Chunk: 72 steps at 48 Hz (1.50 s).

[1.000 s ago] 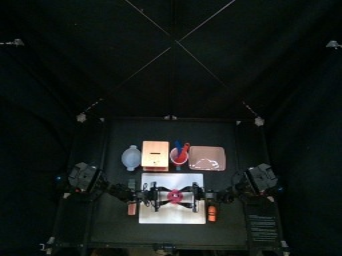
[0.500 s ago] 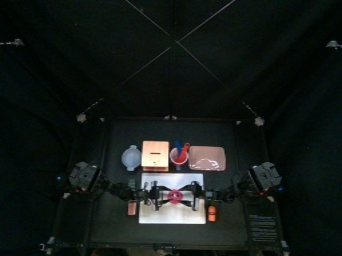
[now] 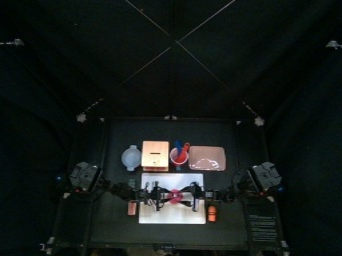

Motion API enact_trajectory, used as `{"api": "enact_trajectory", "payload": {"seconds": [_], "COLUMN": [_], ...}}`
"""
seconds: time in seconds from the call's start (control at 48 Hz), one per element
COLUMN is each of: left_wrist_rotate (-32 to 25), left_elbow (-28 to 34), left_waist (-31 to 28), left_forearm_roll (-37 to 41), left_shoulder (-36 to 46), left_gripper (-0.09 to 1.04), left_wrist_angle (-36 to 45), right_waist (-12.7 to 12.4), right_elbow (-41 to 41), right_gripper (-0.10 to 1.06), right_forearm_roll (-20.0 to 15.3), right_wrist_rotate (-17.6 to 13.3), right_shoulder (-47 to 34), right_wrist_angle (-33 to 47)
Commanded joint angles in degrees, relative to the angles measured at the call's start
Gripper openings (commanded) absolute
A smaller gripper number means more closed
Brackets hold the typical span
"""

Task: Get the cutter from the drawer then cut the dough then place the extra dough in the bowl
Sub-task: Cut the dough

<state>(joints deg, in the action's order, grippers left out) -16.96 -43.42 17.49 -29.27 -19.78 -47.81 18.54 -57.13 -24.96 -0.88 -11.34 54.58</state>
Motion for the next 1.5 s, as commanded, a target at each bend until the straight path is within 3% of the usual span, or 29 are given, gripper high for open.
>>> {"api": "enact_trajectory", "payload": {"seconds": [0.021,0.271,0.667,0.958,1.229,1.5], "left_wrist_rotate": [-0.09,-0.18,-0.18,-0.09,-0.18,-0.26], "left_elbow": [1.58,1.67,1.76,1.41,0.53,0.18], "left_waist": [-0.26,-0.35,-0.79,-0.88,-0.88,-0.88], "left_forearm_roll": [0.18,0.79,1.93,1.85,1.85,1.93], "left_shoulder": [0.7,0.62,0.26,0.35,0.97,1.05], "left_gripper": [0.71,0.7,0.69,0.56,0.54,0.51], "left_wrist_angle": [0.0,0.26,5.01,5.54,7.91,9.67], "right_waist": [-0.26,-0.79,-1.76,-2.11,-2.55,-2.9], "right_elbow": [0.62,0.7,0.88,0.88,0.97,1.14], "right_gripper": [0.8,0.66,0.64,0.64,0.51,0.49], "right_forearm_roll": [0.44,0.62,0.7,0.7,0.7,0.7], "right_wrist_rotate": [0.09,0.09,0.09,0.0,0.0,0.0], "right_shoulder": [1.41,1.32,1.14,1.05,1.05,1.05], "right_wrist_angle": [0.18,-1.41,-4.22,-5.1,-5.45,-8.88]}}
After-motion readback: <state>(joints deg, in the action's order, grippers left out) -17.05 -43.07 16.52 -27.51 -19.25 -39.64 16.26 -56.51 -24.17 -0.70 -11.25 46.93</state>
